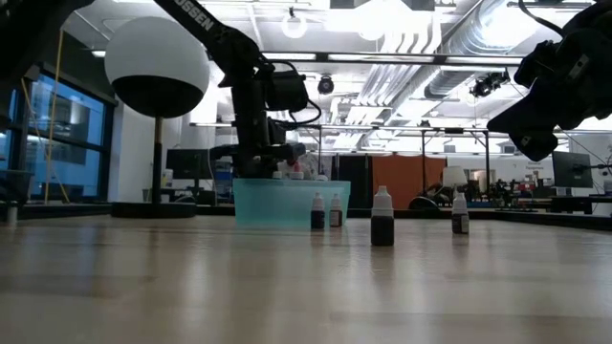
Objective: Pick & Place food coloring
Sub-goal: Put the small red food coloring bottle into the blue bin
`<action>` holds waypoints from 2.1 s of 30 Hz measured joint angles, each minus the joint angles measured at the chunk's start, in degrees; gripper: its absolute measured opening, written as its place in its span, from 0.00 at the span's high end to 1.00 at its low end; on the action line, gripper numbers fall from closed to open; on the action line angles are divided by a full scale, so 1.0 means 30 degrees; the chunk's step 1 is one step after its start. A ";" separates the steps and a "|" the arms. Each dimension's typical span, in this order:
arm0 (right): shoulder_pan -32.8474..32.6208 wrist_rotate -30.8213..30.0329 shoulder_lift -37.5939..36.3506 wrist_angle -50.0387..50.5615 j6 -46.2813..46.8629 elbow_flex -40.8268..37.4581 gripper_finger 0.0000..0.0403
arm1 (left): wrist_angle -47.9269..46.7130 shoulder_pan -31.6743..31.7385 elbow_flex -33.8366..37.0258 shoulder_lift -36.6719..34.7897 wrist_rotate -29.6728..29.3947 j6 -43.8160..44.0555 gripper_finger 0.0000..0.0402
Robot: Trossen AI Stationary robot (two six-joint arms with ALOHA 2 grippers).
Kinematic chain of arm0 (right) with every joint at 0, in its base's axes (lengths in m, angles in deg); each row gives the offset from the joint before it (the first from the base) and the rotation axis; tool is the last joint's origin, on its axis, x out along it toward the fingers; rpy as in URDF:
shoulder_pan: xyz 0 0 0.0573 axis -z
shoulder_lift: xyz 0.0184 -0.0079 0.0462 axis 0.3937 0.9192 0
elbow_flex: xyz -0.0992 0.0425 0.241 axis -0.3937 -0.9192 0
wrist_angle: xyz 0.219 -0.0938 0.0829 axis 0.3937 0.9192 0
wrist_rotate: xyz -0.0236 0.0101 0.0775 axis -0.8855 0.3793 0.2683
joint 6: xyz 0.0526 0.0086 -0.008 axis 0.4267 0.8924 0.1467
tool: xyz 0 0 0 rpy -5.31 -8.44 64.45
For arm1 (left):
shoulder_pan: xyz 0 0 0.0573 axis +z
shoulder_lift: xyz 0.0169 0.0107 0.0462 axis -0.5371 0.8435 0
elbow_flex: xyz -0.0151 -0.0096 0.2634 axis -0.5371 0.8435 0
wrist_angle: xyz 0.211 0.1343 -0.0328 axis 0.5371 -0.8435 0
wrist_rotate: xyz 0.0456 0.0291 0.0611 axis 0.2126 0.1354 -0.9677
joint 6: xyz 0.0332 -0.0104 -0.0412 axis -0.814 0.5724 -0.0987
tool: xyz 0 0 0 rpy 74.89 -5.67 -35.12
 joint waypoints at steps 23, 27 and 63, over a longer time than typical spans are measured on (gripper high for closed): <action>0.0005 0.0001 0.0000 0.0000 -0.0002 0.0000 1.00 | 0.0146 0.0000 0.0000 0.0117 -0.0198 -0.0042 0.83; 0.0003 0.0001 0.0000 0.0000 0.0010 0.0000 1.00 | 0.0109 0.0000 0.0000 0.0117 -0.0176 -0.0101 0.83; -0.0002 0.0001 0.0000 0.0000 0.0006 0.0000 1.00 | -0.0008 0.0000 -0.0253 0.0102 -0.0511 -0.2106 0.64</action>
